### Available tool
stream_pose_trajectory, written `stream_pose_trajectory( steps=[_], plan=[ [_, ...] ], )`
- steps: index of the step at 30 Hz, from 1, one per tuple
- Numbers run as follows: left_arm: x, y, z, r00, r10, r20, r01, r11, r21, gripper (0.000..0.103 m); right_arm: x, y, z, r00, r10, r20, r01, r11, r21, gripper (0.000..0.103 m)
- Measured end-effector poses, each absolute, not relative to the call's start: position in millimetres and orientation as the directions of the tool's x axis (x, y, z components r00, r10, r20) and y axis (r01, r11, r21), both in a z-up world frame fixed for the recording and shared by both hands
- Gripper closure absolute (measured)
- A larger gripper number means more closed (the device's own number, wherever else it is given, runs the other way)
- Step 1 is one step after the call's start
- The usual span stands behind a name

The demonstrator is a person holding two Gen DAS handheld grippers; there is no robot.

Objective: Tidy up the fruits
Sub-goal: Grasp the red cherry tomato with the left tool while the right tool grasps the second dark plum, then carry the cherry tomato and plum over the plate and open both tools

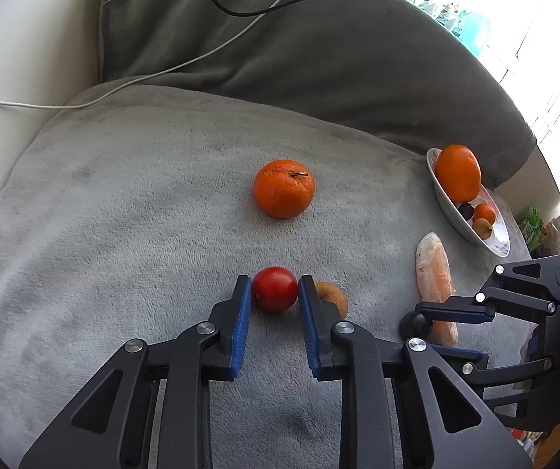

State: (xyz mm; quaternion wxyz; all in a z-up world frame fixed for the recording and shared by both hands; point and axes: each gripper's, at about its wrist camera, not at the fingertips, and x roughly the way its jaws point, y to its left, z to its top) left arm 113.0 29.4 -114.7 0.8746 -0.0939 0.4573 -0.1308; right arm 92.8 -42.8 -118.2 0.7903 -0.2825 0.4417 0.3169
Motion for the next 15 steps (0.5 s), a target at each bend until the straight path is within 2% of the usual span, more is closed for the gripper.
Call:
stream_pose_trajectory(
  steps=[15],
  plan=[
    [106, 37, -102, 0.575, -0.313, -0.756, 0.134, 0.948, -0.29, 0.081, 87, -46, -105, 0.412, 0.301, -0.86, -0.734, 0.669, -0.117, 0.079]
  ],
)
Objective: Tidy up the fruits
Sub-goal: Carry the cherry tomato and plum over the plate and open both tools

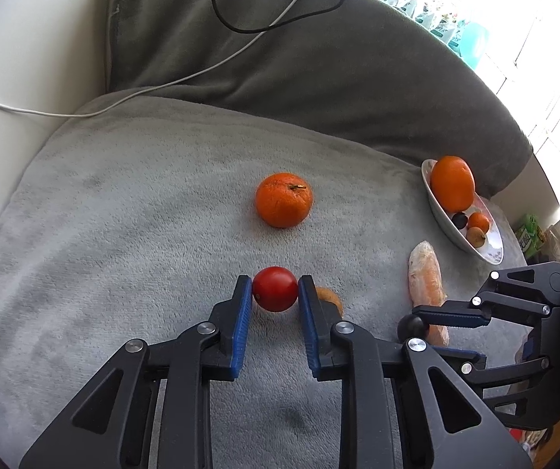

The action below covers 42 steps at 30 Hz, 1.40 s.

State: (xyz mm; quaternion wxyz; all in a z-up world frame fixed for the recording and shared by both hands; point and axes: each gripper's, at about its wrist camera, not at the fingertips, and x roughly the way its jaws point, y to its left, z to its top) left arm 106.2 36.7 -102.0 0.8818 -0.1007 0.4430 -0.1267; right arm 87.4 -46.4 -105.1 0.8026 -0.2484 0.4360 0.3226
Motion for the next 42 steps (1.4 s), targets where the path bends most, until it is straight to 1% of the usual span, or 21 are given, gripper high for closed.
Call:
stream_pose_trajectory(
  steps=[9, 19, 30, 42],
  plan=[
    [101, 30, -84, 0.605, -0.312, -0.733, 0.153, 0.949, -0.277, 0.081, 82, -59, -86, 0.448, 0.335, -0.829, -0.7, 0.708, -0.092, 0.079],
    [105, -2, -69, 0.614, -0.357, -0.704, 0.217, 0.934, -0.283, 0.081, 90, -101, -61, 0.51, 0.343, -0.789, -0.607, 0.793, -0.048, 0.079],
    [119, -48, -62, 0.592, -0.408, -0.695, 0.298, 0.912, -0.282, 0.081, 101, -178, -53, 0.575, 0.289, -0.766, -0.45, 0.893, -0.001, 0.079],
    [134, -101, -62, 0.561, -0.439, -0.702, 0.375, 0.891, -0.257, 0.081, 111, -238, -53, 0.611, 0.228, -0.759, -0.313, 0.949, 0.033, 0.079]
  ],
)
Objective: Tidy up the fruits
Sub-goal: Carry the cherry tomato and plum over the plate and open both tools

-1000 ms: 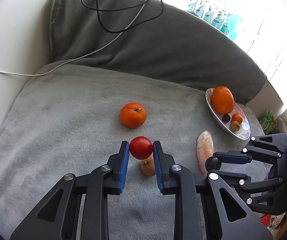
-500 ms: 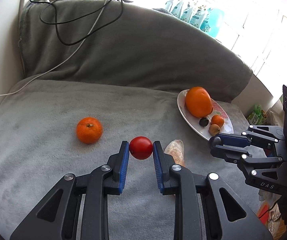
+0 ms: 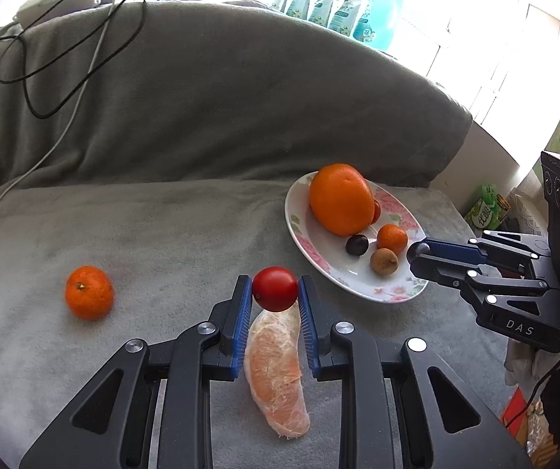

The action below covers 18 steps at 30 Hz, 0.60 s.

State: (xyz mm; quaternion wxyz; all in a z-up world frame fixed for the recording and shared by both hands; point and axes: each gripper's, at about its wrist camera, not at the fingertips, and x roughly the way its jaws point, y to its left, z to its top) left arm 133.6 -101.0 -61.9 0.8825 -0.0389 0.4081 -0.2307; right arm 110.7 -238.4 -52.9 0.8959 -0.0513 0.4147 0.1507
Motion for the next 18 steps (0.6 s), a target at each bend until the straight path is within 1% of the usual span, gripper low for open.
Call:
stream_pose_trajectory(
  steps=[14, 18],
  plan=[
    [143, -153, -66, 0.53, -0.454, -0.716, 0.437, 0.87, -0.229, 0.081, 121, -269, -63, 0.625, 0.18, -0.76, -0.208, 0.976, 0.061, 0.079],
    [145, -162, -68, 0.522, -0.459, -0.719, 0.446, 0.865, -0.229, 0.081, 125, -275, -67, 0.621, 0.186, -0.762, -0.195, 0.978, 0.08, 0.079]
  ],
)
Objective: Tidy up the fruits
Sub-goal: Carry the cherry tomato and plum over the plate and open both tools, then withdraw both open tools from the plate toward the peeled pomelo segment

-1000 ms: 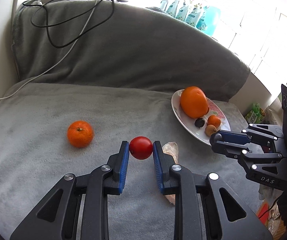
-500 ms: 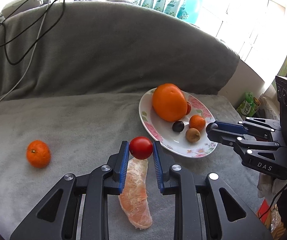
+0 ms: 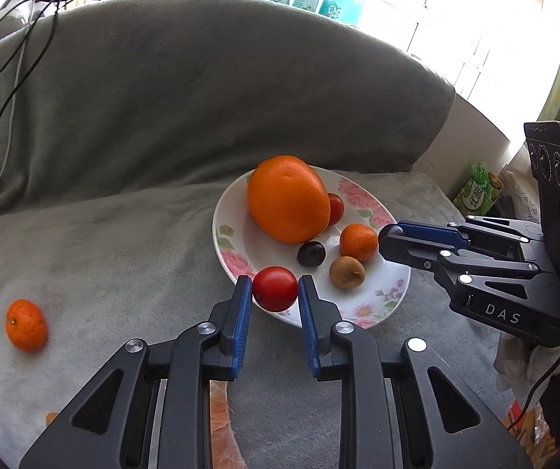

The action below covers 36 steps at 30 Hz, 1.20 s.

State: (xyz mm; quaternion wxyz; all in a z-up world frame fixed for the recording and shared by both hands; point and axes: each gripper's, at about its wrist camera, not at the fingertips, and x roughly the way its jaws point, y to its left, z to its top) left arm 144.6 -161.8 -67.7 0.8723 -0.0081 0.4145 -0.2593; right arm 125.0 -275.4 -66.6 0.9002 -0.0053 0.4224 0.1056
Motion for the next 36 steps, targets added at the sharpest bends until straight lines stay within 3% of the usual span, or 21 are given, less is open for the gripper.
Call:
stream_pose_trajectory(
  steps=[23, 25, 27, 32, 36],
  plan=[
    [150, -182, -73, 0.491, -0.469, -0.734, 0.487, 0.847, -0.215, 0.08, 157, -294, -73, 0.616, 0.195, -0.763, -0.154, 0.98, 0.127, 0.079],
    [149, -182, -73, 0.491, -0.47, -0.733, 0.491, 0.845, -0.213, 0.072, 157, -296, -73, 0.621, 0.186, -0.761, -0.143, 0.982, 0.124, 0.072],
    [148, -182, -72, 0.492, -0.475, -0.73, 0.496, 0.842, -0.214, 0.062, 155, -297, -70, 0.64, 0.181, -0.747, -0.135, 0.983, 0.123, 0.038],
    [146, -184, -70, 0.492, -0.48, -0.726, 0.502, 0.838, -0.215, 0.044, 154, -302, -64, 0.658, 0.166, -0.735, -0.11, 0.986, 0.125, 0.032],
    [146, -183, -69, 0.49, -0.483, -0.725, 0.493, 0.84, -0.226, 0.039, 151, -303, -59, 0.679, 0.155, -0.717, -0.099, 0.988, 0.12, 0.014]
  ],
)
